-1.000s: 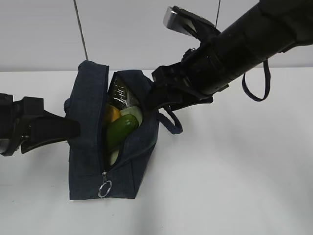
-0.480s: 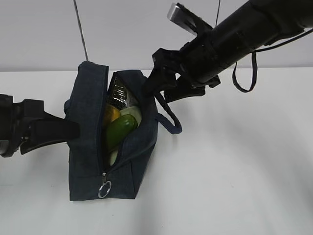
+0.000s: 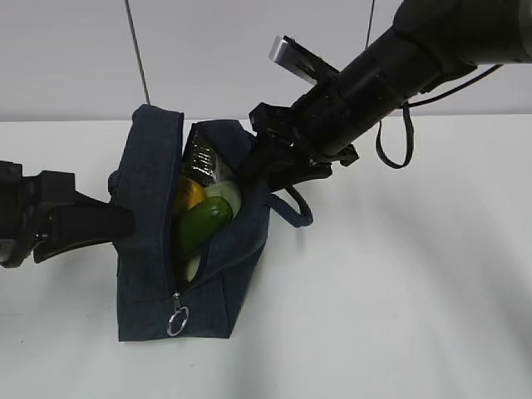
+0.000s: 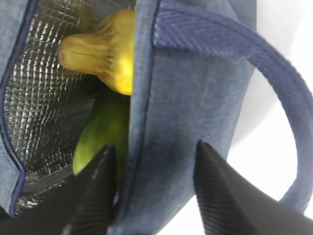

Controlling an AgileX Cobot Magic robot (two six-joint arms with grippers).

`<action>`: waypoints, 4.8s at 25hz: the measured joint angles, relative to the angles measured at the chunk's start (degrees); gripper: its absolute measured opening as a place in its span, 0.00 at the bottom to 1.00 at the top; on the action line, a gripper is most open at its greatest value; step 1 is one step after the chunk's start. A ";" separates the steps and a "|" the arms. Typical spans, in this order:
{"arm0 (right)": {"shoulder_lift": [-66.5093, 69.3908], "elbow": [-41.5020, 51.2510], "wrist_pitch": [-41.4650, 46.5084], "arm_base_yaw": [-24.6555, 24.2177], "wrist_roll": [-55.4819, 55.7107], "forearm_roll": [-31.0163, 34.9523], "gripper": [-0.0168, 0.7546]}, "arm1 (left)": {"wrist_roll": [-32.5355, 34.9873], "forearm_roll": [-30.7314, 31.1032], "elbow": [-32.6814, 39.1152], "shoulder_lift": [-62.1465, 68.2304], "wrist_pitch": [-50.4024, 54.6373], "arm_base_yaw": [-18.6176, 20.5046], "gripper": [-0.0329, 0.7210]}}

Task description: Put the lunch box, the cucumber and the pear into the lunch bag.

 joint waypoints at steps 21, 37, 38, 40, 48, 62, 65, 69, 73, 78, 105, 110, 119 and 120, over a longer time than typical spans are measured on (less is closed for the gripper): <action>-4.99 -0.13 0.12 0.10 2.34 -15.01 0.03 | 0.00 0.14 -4.25 2.55 1.61 -0.01 0.02; -8.59 -0.13 2.40 0.10 9.56 -32.24 0.03 | 0.05 -0.22 -13.22 13.15 2.85 -9.76 0.02; -8.59 -0.13 2.40 0.10 9.67 -32.24 0.03 | 0.05 -0.27 -13.27 13.15 2.79 -9.76 0.02; -8.59 -0.13 2.48 0.10 9.36 -31.84 0.03 | 0.05 -0.27 -13.33 13.15 2.74 -9.76 0.02; -7.96 -0.13 1.56 0.10 1.02 -20.88 0.35 | 0.05 -0.87 -13.33 13.15 2.39 -9.76 0.14; -8.13 -0.13 1.97 0.10 -0.66 -17.57 0.74 | 0.05 -1.55 -13.33 13.09 4.73 -9.76 0.53; -9.94 -0.13 2.81 0.10 -0.66 -17.35 0.74 | 0.05 0.31 -13.33 12.25 4.95 -9.56 0.53; -11.83 -0.13 6.48 0.10 -0.56 -17.35 0.74 | 0.05 3.60 -13.33 9.65 5.28 -7.70 0.53; -13.23 -0.13 11.68 0.10 0.03 -17.35 0.74 | 0.05 7.56 -13.33 6.25 5.33 -6.51 0.53; -16.18 -0.13 14.94 0.10 1.08 -17.35 0.74 | 0.05 12.13 -13.33 3.20 5.46 -6.44 0.53; -53.20 31.80 7.95 0.10 2.45 -17.09 0.74 | 0.00 21.82 -13.33 2.53 10.33 -6.44 0.48; -57.47 37.31 3.38 0.10 2.45 -16.38 0.74 | 0.00 20.82 -13.33 2.53 12.84 -6.44 0.40; -57.70 37.83 3.73 0.10 2.58 -14.65 0.70 | 0.00 20.11 -13.33 2.53 13.51 -6.44 0.36; -57.70 37.83 3.48 0.10 2.58 -14.10 0.70 | 0.00 20.11 -13.33 2.53 13.51 -6.44 0.36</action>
